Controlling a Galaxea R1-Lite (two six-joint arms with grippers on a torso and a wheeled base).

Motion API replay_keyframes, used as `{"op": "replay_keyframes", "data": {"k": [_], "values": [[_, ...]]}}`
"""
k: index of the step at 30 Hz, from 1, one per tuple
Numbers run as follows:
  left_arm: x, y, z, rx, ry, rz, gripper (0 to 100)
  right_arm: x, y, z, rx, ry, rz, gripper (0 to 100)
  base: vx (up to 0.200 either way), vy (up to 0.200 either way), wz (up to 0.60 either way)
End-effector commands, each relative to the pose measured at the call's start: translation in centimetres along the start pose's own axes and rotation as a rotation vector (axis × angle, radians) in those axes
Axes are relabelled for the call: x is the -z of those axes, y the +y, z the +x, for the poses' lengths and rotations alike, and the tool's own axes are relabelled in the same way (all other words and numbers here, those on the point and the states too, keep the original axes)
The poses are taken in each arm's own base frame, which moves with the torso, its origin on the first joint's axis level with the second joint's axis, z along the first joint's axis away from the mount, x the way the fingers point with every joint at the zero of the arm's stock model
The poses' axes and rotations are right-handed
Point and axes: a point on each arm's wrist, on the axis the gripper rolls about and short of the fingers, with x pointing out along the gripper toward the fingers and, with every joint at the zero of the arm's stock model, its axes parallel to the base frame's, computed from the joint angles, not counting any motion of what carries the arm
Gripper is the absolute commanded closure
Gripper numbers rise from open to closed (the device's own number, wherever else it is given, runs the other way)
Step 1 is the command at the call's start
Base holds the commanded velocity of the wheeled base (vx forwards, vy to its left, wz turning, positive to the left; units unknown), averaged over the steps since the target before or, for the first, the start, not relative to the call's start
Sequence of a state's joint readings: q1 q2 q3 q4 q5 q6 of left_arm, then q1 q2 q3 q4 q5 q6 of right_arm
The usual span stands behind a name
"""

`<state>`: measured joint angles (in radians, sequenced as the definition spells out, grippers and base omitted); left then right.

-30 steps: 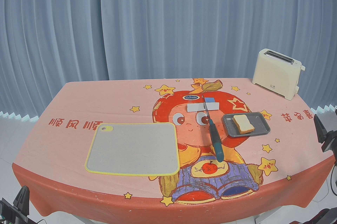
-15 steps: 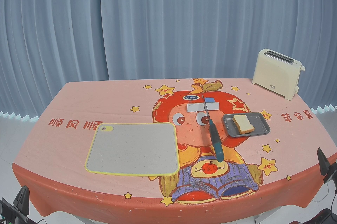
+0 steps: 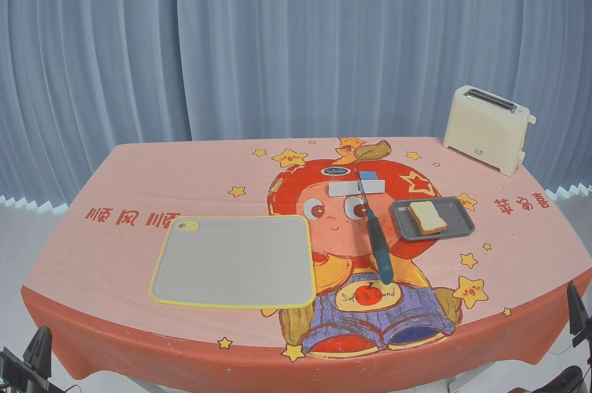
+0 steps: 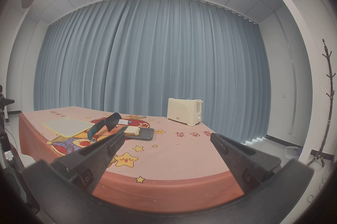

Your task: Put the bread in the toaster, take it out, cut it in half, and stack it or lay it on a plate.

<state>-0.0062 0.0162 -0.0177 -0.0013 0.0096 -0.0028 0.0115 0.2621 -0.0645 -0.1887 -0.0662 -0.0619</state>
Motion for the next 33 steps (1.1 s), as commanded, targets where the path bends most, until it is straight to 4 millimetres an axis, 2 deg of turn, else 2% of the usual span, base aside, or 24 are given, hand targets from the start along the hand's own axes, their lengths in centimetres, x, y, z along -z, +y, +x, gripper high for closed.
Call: {"op": "replay_keyframes", "data": {"k": [1,9,15,20,33], "values": [[0.5,0.0,0.1,-0.001,0.013,0.0,100,0.5,0.0,-0.5,0.001,-0.035,0.001,0,0.0,0.0,0.0],[0.5,0.0,0.1,0.0,0.014,0.0,100,2.1,0.1,-0.8,-0.007,-0.02,0.0,0,0.0,0.0,0.0],[0.5,0.0,0.1,-0.001,0.013,0.0,100,3.4,0.1,-1.8,-0.018,0.004,-0.001,0,0.0,0.0,0.0],[0.5,0.0,0.1,0.0,0.014,0.0,100,3.4,0.2,-2.5,-0.034,-0.011,0.007,0,0.0,0.0,0.0],[0.5,0.0,0.1,-0.001,0.012,0.0,100,3.4,0.1,-2.4,0.006,-0.019,0.054,0,0.0,0.0,0.0]]}}
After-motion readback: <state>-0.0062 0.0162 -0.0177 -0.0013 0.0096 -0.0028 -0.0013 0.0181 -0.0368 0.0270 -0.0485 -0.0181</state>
